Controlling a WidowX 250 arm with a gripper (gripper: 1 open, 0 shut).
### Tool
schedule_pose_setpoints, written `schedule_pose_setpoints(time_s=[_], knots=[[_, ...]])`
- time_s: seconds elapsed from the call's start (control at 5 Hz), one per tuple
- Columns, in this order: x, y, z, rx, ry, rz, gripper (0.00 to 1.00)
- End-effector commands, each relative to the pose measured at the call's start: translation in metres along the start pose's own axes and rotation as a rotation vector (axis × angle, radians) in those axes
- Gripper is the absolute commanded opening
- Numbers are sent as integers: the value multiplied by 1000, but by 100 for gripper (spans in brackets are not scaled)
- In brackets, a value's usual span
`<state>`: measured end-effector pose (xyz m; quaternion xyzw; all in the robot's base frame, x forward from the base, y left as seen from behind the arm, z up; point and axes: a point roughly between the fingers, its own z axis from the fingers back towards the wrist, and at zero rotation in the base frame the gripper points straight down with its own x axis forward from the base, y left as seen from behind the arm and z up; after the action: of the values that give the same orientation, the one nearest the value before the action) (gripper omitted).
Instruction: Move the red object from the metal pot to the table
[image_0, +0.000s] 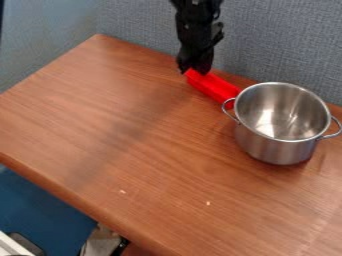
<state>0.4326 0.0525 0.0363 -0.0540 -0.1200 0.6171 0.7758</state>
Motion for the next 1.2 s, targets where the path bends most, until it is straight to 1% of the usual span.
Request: schedule_pose_setpoints(time_s=[0.0,0.4,0.8,1.0], knots=[[-2,35,-20,81,6,-5,0],[-50,36,-56,50,-28,60,0],[-62,51,-71,106,-8,-63,0],[-60,59,-59,93,15,-113,0]])
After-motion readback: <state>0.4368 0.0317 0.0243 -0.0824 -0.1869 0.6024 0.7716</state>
